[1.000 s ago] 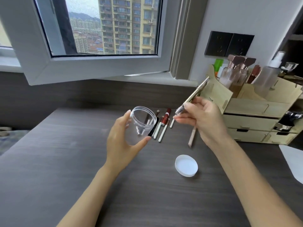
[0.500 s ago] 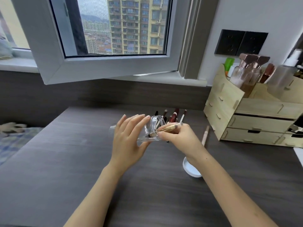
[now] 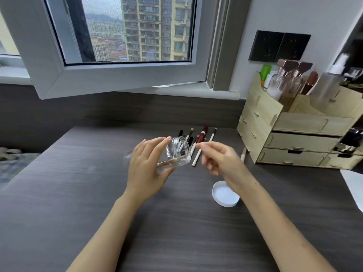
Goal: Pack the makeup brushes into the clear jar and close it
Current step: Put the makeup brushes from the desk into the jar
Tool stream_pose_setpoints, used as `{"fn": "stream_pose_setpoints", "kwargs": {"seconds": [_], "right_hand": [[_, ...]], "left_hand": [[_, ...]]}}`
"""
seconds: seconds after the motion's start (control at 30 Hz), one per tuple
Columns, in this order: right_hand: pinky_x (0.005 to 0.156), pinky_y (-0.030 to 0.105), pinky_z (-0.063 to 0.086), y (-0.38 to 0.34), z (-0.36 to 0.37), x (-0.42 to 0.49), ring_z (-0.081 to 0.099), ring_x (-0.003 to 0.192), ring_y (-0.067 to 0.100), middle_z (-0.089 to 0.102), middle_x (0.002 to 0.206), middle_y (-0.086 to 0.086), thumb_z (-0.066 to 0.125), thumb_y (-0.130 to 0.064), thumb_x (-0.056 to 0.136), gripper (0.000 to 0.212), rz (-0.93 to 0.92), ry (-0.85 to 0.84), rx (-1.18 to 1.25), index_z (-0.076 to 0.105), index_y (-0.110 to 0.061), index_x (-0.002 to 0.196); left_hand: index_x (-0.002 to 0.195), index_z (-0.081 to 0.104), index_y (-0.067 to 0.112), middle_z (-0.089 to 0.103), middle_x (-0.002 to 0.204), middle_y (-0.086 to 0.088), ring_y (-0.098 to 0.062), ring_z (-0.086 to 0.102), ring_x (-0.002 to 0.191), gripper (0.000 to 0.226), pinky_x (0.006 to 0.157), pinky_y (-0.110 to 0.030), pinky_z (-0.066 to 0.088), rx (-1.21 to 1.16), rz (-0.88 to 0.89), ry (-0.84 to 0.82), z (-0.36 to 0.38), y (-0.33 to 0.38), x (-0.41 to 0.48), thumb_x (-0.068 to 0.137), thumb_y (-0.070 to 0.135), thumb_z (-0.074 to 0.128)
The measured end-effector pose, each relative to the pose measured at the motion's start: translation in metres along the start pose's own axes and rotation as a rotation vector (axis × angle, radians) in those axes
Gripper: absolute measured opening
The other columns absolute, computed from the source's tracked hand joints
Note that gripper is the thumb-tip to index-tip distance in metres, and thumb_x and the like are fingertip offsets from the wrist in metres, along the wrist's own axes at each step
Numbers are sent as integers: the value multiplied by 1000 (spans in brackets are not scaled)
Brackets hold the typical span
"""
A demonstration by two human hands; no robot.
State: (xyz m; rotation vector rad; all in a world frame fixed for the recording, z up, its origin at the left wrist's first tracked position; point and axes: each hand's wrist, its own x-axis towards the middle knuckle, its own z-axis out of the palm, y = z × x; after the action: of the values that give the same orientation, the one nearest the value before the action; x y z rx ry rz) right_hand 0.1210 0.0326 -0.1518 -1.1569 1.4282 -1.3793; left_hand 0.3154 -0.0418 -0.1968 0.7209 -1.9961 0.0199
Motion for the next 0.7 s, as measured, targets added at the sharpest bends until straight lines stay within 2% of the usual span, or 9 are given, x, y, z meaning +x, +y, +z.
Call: {"fn": "stream_pose_setpoints", "kwargs": {"seconds": [0.07,0.13,0.17,0.23,0.37,0.47,0.57,0.6,0.7], "right_hand": [[45,21,42,7,-26,11,54,51,14,63,62,-1,57,-28,90,23,4,304,-305,72,-12,91],[67,32,50,20,-52,22,65,77,29,70,83,6,51,-32,91,28,71,564,-815,66,-10,100],[75,35,49,26,-62,26,64,92,34,71,95,10,50,-32,92,29,141,607,-985,62,-10,105],[80,36,46,37,-74,35,60,107,36,66,110,16,54,-31,91,30,260,600,-1111,57,-8,109],[79,36,45,47,-78,45,57,112,39,62,118,21,55,-20,90,30,329,581,-1103,53,-2,114],[66,33,40,39,-76,45,63,93,36,67,102,22,59,-15,85,27,279,617,-927,59,3,106],[43,24,44,4,-60,34,60,49,13,60,73,12,55,-6,86,12,17,573,-247,62,0,94],[38,20,45,-13,-51,27,58,42,6,58,69,10,54,-3,86,6,-96,529,-64,59,-6,87],[43,20,51,-61,-18,6,67,53,9,64,68,4,59,-5,83,10,-358,291,198,57,-14,82]], "left_hand": [[128,53,10,64,121,-11,-20,51,112,75,95,-37,42,-30,-50,31,0,1,1,62,14,87],[129,52,8,63,122,-11,-18,51,112,77,92,-37,45,-78,-119,51,-1,4,1,62,14,90],[130,51,8,62,122,-10,-17,51,111,79,92,-36,44,-97,-144,57,-1,4,1,61,13,91],[131,51,9,62,123,-9,-17,52,111,81,93,-30,41,-106,-167,54,-2,5,1,61,13,91],[133,50,9,57,124,2,-19,55,113,81,96,-19,35,-173,-227,58,-3,6,1,63,13,90],[135,47,15,55,126,8,-15,56,115,83,99,-28,41,-307,-329,86,-4,5,0,64,15,90],[133,45,26,57,123,12,-8,56,115,82,100,-24,43,-447,-397,105,-5,6,0,64,22,88],[133,44,30,57,124,14,-5,55,114,81,100,-21,43,-473,-403,105,-5,7,0,63,25,86],[132,44,29,56,125,14,-5,55,116,81,101,-21,43,-484,-394,93,-5,9,0,63,25,86]]}}
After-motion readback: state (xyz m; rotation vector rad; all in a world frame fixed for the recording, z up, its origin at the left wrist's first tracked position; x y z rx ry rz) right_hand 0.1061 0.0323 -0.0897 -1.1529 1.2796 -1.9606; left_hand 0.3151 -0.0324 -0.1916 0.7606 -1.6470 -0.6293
